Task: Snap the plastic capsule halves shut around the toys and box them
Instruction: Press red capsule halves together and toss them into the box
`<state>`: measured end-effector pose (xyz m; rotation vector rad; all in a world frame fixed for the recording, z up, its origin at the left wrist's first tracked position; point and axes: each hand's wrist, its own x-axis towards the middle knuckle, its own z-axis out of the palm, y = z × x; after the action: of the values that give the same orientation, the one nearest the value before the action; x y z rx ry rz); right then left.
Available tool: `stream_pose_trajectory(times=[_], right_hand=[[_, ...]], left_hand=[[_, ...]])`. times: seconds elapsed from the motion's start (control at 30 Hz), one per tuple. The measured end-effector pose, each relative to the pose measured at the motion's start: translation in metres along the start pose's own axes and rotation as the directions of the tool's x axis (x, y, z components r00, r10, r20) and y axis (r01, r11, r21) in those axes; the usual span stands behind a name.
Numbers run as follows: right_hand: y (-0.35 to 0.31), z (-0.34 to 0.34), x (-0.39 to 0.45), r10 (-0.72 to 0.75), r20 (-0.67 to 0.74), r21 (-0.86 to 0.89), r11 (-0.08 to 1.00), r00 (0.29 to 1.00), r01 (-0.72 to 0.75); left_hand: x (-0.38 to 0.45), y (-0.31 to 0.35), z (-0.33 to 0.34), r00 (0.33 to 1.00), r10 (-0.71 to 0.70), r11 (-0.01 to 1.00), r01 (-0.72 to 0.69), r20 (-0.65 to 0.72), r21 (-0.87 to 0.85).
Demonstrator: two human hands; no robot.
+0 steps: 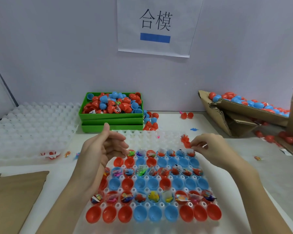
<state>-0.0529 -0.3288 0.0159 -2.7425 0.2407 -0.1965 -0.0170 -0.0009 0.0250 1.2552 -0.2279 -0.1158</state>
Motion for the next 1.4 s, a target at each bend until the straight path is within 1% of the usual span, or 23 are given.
stream_pose_trajectory(times=[0.13,0.2,0.27,0.33,0.4,0.5,0.6,0.67,0.73,0.77,0.83,0.93,1.0,1.1,1.17,1.23,1.27,1.33,1.4], right_hand=[[-0.004,-0.003,-0.001,-0.036,-0.206,0.078,0.995,0.978,0.053],[-0.013,-0.006,-0.005,-0.069,-0.275,0.134,0.985,0.959,0.109],[-0.027,-0.008,-0.011,-0.138,-0.289,0.203,0.958,0.947,0.201],[-0.045,-0.008,-0.018,-0.244,-0.283,0.296,0.898,0.928,0.326],[-0.065,-0.006,-0.025,-0.342,-0.242,0.395,0.820,0.908,0.414],[-0.087,0.002,-0.035,-0.439,-0.146,0.491,0.746,0.887,0.450],[-0.095,0.008,-0.039,-0.484,-0.055,0.524,0.731,0.873,0.438],[-0.097,0.008,-0.041,-0.470,0.021,0.639,0.685,0.882,0.350],[-0.098,0.008,-0.043,-0.426,0.066,0.762,0.605,0.903,0.230],[-0.100,0.008,-0.043,-0.399,0.063,0.789,0.581,0.915,0.199],[-0.104,0.011,-0.044,-0.349,0.020,0.812,0.552,0.937,0.188],[-0.111,0.018,-0.043,-0.251,-0.122,0.825,0.512,0.960,0.239],[-0.112,0.021,-0.043,-0.223,-0.213,0.809,0.506,0.951,0.300],[-0.113,0.025,-0.043,-0.289,-0.313,0.700,0.573,0.905,0.425],[-0.115,0.028,-0.044,-0.344,-0.365,0.602,0.621,0.865,0.501],[-0.118,0.035,-0.045,-0.376,-0.417,0.525,0.644,0.827,0.557],[-0.120,0.038,-0.046,-0.372,-0.433,0.517,0.644,0.821,0.564],[-0.122,0.042,-0.047,-0.328,-0.447,0.562,0.621,0.832,0.546],[-0.122,0.043,-0.048,-0.260,-0.448,0.638,0.577,0.855,0.510]], left_hand=[[0.000,-0.004,0.001,1.000,-0.016,0.997,0.015,0.013,0.073],[-0.002,-0.006,0.005,0.999,0.021,0.982,-0.027,0.031,0.188],[-0.004,-0.008,0.010,0.996,0.076,0.946,-0.089,0.054,0.312],[-0.006,-0.014,0.017,0.992,0.100,0.921,-0.120,0.071,0.370],[-0.007,-0.018,0.023,0.993,0.105,0.911,-0.121,0.061,0.395],[-0.007,-0.022,0.025,0.987,0.158,0.909,-0.162,0.041,0.385],[-0.007,-0.021,0.021,0.969,0.233,0.874,-0.245,0.081,0.420],[-0.006,-0.019,0.019,0.968,0.237,0.870,-0.250,0.085,0.425],[-0.006,-0.019,0.019,0.966,0.246,0.871,-0.255,0.078,0.421],[-0.006,-0.018,0.020,0.963,0.257,0.865,-0.267,0.081,0.424],[-0.008,-0.018,0.022,0.954,0.279,0.849,-0.298,0.108,0.437],[-0.009,-0.017,0.023,0.941,0.317,0.841,-0.337,0.119,0.423],[-0.010,-0.016,0.023,0.928,0.359,0.829,-0.366,0.100,0.423],[-0.011,-0.014,0.024,0.903,0.421,0.786,-0.410,0.084,0.464],[-0.013,-0.015,0.025,0.880,0.466,0.736,-0.441,0.087,0.514],[-0.015,-0.017,0.026,0.854,0.513,0.680,-0.468,0.088,0.564],[-0.015,-0.018,0.026,0.844,0.529,0.662,-0.476,0.090,0.578],[-0.015,-0.017,0.026,0.846,0.522,0.662,-0.480,0.106,0.575],[-0.015,-0.016,0.026,0.856,0.481,0.661,-0.495,0.189,0.564]])
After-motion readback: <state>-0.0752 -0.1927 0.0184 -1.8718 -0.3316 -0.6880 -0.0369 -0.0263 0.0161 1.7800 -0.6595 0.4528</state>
